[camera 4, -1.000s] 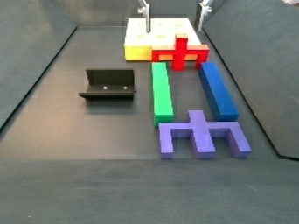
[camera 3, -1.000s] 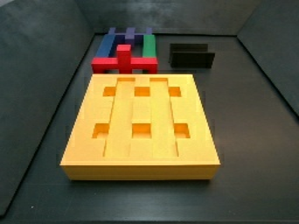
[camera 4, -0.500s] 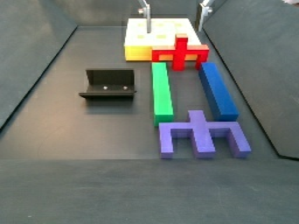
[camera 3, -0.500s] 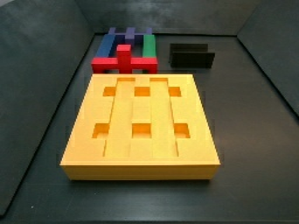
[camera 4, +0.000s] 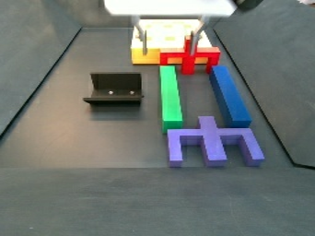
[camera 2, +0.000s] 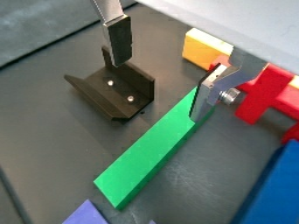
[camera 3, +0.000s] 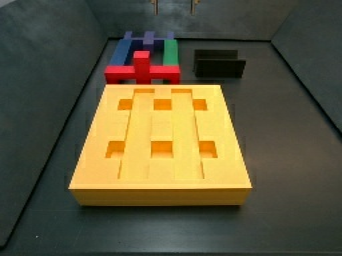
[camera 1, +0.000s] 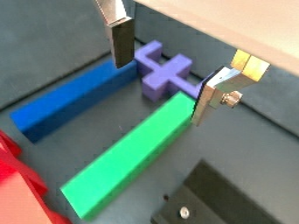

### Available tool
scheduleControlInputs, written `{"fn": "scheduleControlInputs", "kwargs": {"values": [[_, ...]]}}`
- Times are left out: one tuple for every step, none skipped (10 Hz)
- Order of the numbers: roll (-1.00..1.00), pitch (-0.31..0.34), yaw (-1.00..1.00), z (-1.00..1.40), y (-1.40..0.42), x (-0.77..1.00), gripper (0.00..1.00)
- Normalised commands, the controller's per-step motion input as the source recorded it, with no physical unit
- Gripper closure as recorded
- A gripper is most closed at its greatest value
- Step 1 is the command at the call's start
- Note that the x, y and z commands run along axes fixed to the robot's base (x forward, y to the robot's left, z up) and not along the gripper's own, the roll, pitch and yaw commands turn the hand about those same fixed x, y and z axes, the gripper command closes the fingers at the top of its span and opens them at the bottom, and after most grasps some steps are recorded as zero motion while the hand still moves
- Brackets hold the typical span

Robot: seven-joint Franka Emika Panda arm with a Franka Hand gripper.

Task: Pick up the green object. Move up. Move to above the board. Insert the green object.
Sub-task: Pick up the green object.

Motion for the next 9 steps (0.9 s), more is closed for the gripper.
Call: {"fn": "scheduleControlInputs", "kwargs": {"values": [[-0.01, -0.086, 0.0, -1.0, -0.15, 0.11, 0.0], [0.0, -0.113, 0.0, -1.0, -0.1, 0.0, 0.0], [0.0, -0.139, 0.0, -0.99, -0.08, -0.07, 0.0], [0.0, -0.133, 0.0, -0.84, 0.0, -0.18, 0.0], [0.05, -0.124, 0.0, -0.81, 0.0, -0.19, 0.0], [0.03, -0.101, 0.0, -0.68, -0.07, -0.13, 0.0], [0.0, 0.0, 0.0, -0.45, 0.0, 0.0, 0.0], [0.0, 0.003, 0.0, -0.37, 0.0, 0.07, 0.0], [0.0, 0.0, 0.0, -0.27, 0.0, 0.0, 0.0]]}}
